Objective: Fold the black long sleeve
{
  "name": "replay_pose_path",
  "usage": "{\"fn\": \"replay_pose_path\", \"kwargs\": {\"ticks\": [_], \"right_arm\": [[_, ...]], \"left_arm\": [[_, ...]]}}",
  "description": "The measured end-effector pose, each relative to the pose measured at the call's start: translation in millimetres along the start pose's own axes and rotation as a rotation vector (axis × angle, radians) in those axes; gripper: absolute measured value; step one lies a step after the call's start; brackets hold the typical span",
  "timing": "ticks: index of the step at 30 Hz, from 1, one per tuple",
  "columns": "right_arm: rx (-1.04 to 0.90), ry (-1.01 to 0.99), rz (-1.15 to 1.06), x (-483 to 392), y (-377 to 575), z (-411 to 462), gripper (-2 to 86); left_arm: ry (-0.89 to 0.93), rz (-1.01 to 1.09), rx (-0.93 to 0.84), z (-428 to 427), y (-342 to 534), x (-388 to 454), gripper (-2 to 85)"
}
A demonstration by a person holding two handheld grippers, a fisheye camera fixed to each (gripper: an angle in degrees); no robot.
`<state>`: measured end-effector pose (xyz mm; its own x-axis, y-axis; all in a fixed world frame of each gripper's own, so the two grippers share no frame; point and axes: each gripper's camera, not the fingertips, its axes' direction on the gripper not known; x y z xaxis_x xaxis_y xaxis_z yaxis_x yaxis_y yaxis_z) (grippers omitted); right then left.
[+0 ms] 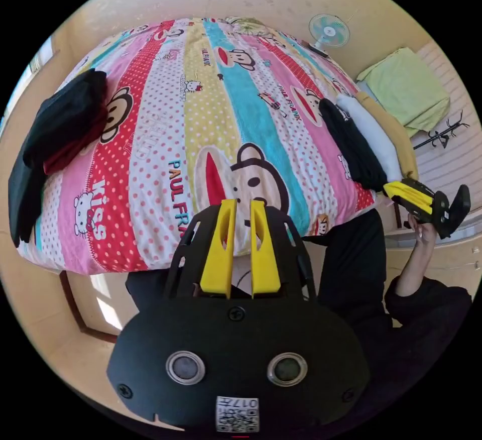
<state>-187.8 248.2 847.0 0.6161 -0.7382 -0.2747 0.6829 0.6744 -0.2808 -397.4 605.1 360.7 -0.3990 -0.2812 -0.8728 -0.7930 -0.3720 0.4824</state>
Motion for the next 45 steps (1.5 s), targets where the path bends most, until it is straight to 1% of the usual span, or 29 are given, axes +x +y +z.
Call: {"fn": "replay_pose_path", "kwargs": {"ticks": [1,3,4,5,6,9,12,14,16,18,19,21,22,24,25,26,27,28,30,32,33,36,37,39,40,41,42,43,45], "right_arm": [[-0.053,-0.023,-0.033,4,-31,16,0.5],[-0.298,-0.071,-0.066,15,-137,101,0.4],[-0.374,-0.090,-0.085,14,-158,129,0.4],[-0.556,-0.092,-0.116,11,-188,190,0.4],[-0.616,-0.031,-0.163,10,-211,210,0.4],[-0.806,-0.009,-0.238,18,-254,231,0.3],[-0.867,-0.013,-0.321,30,-274,244,0.3],[-0.865,-0.095,-0.272,57,-282,249,0.3],[-0.852,-0.215,-0.205,90,-286,255,0.3],[-0.817,-0.373,-0.143,131,-283,263,0.3],[-0.806,-0.409,-0.130,140,-280,265,0.2],[-0.757,-0.540,-0.049,175,-267,275,0.1],[-0.747,-0.576,-0.012,185,-263,278,0.1],[-0.723,-0.703,0.120,216,-243,295,0.0],[-0.713,-0.716,0.129,219,-238,297,0.0],[-0.692,-0.719,0.132,221,-231,299,0.0],[-0.677,-0.704,0.135,220,-224,300,0.0],[-0.671,-0.693,0.135,219,-221,300,0.0],[-0.636,-0.665,0.151,216,-205,303,0.0],[-0.590,-0.672,0.185,217,-186,305,0.0],[-0.544,-0.679,0.203,217,-171,306,0.0],[-0.392,-0.702,0.267,215,-125,306,0.0],[-0.360,-0.702,0.278,214,-115,306,0.0],[-0.236,-0.688,0.318,203,-78,306,0.1],[-0.206,-0.677,0.325,199,-69,306,0.1],[-0.152,-0.648,0.339,189,-52,305,0.1],[-0.102,-0.613,0.353,177,-36,304,0.1],[-0.079,-0.594,0.360,171,-28,304,0.2],[0.014,-0.522,0.381,147,3,306,0.2]], "left_arm": [[-0.021,0.016,-0.025,7,-4,3,3.1],[-0.040,0.061,-0.237,63,-19,11,1.2],[-0.041,0.057,-0.230,71,-20,11,1.0],[-0.045,0.037,-0.166,69,-17,10,0.5],[-0.021,0.029,-0.141,65,-16,8,0.3],[0.076,0.003,-0.078,54,-8,-5,0.2],[0.053,-0.002,0.005,35,-14,-30,0.8],[0.010,-0.040,0.076,12,-33,-56,2.1],[-0.023,-0.057,0.141,-16,-63,-86,7.1],[-0.122,-0.137,0.214,-53,-110,-133,12.8],[-0.147,-0.161,0.235,-61,-121,-145,14.1],[-0.225,-0.312,0.263,-75,-161,-200,16.8],[-0.232,-0.349,0.245,-72,-169,-214,16.9],[-0.175,-0.487,0.045,-21,-186,-267,15.9],[-0.210,-0.494,0.037,-11,-184,-270,15.5],[-0.339,-0.488,0.116,-6,-173,-261,11.3],[-0.378,-0.479,0.201,-8,-163,-248,8.2],[-0.358,-0.468,0.227,-9,-160,-243,7.1],[-0.171,-0.432,0.354,-30,-133,-232,4.9],[-0.036,-0.356,0.419,-55,-105,-222,4.0],[0.063,-0.271,0.423,-70,-83,-211,3.4],[0.200,-0.070,0.427,-99,-10,-166,2.7],[0.224,-0.053,0.426,-102,7,-159,2.7],[0.412,-0.077,0.398,-100,70,-142,2.7],[0.465,-0.085,0.379,-95,84,-138,2.8],[0.533,-0.096,0.307,-83,108,-129,2.9],[0.530,-0.119,0.197,-68,126,-119,3.3],[0.507,-0.133,0.147,-61,134,-114,3.5],[0.321,-0.220,-0.004,-43,156,-95,4.7]]}}
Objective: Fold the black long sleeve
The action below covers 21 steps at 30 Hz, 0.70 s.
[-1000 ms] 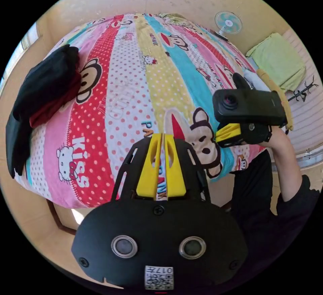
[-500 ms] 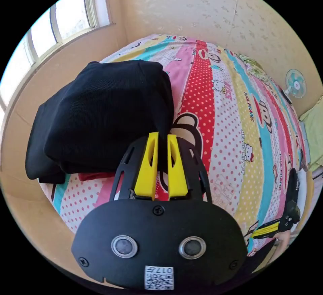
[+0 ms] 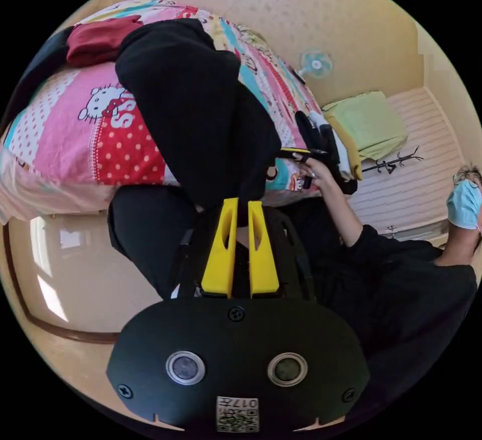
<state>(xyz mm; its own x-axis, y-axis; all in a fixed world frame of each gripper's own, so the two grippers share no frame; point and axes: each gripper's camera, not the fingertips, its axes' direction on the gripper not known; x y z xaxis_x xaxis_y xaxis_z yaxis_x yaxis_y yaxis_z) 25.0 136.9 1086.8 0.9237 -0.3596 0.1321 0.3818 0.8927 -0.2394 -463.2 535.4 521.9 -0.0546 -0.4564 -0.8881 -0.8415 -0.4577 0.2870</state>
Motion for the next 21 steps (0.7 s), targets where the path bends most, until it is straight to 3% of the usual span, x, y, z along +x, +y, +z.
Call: {"fn": "replay_pose_path", "kwargs": {"ticks": [4,9,14,17,21], "right_arm": [[0.105,0.044,-0.022,-6,47,18,0.3],[0.131,0.077,-0.049,-6,91,48,0.3],[0.152,0.026,-0.040,8,128,71,0.3],[0.164,0.028,-0.043,11,150,87,0.4],[0.186,0.042,-0.047,13,182,107,0.4]], "left_arm": [[-0.244,-0.013,0.030,-18,-2,47,6.8],[-0.626,0.297,0.120,-15,-45,175,11.2],[-0.498,0.395,0.180,4,-84,226,16.1],[-0.484,0.336,0.220,26,-116,222,15.8],[-0.561,0.216,-0.036,96,-160,166,12.9]]}}
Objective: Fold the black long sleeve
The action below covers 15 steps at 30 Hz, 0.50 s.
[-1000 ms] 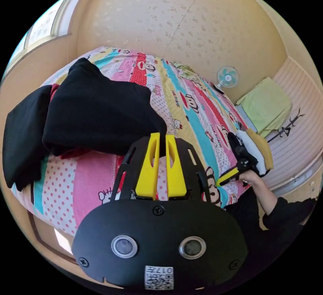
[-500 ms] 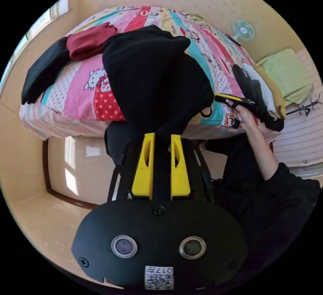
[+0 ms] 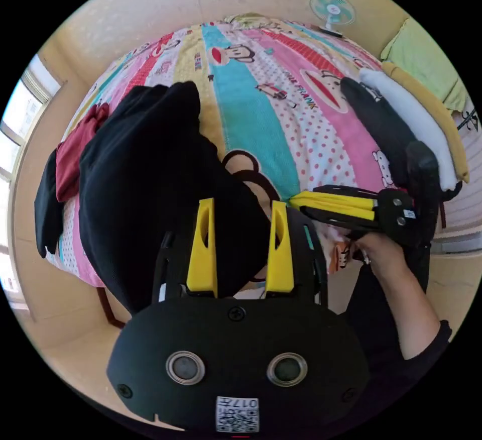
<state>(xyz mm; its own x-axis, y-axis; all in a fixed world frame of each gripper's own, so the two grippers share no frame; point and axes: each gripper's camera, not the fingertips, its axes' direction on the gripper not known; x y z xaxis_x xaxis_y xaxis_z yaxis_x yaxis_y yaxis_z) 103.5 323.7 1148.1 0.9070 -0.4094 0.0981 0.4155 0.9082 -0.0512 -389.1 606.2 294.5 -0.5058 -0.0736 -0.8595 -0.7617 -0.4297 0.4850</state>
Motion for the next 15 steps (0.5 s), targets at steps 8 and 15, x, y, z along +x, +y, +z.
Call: {"fn": "replay_pose_path", "kwargs": {"ticks": [8,15], "right_arm": [[0.035,-0.004,-0.005,7,63,23,0.9],[0.118,-0.048,-0.106,1,125,27,5.9]], "left_arm": [[0.492,0.153,0.495,-145,146,-107,4.0],[0.635,0.013,0.838,-236,292,-209,3.6]]}}
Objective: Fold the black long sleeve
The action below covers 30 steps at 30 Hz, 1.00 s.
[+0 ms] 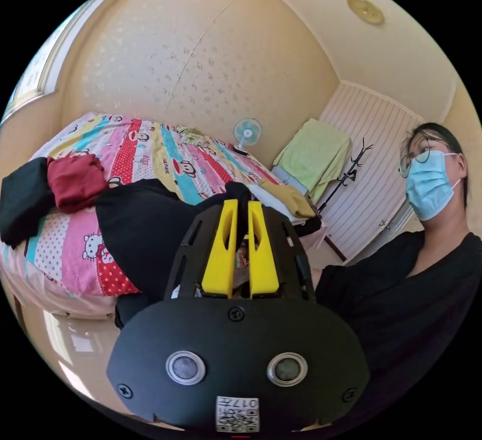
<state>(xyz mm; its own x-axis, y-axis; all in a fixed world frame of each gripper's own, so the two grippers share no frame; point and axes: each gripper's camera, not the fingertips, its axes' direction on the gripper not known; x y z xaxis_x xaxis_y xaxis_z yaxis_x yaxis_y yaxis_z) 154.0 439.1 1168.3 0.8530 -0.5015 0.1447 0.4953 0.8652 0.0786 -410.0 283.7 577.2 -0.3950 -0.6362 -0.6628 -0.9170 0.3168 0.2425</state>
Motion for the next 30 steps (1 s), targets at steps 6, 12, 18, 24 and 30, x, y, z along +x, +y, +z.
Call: {"fn": "replay_pose_path", "kwargs": {"ticks": [6,12,18,24,30], "right_arm": [[0.231,-0.191,-0.234,-73,26,-19,12.6],[0.313,-0.133,-0.425,-147,30,-8,13.5],[0.360,0.055,-0.369,-174,38,-9,4.5],[0.694,0.166,-0.278,-184,29,-170,4.3],[1.049,0.338,-0.420,-280,35,-351,4.2]], "left_arm": [[0.063,0.023,0.173,-79,-5,5,3.3],[0.107,0.161,0.213,-118,-28,33,2.9],[0.097,0.182,0.237,-157,-24,47,2.8],[0.047,0.122,0.355,-223,-11,32,2.3],[-0.141,0.213,0.501,-256,-7,57,1.5]]}}
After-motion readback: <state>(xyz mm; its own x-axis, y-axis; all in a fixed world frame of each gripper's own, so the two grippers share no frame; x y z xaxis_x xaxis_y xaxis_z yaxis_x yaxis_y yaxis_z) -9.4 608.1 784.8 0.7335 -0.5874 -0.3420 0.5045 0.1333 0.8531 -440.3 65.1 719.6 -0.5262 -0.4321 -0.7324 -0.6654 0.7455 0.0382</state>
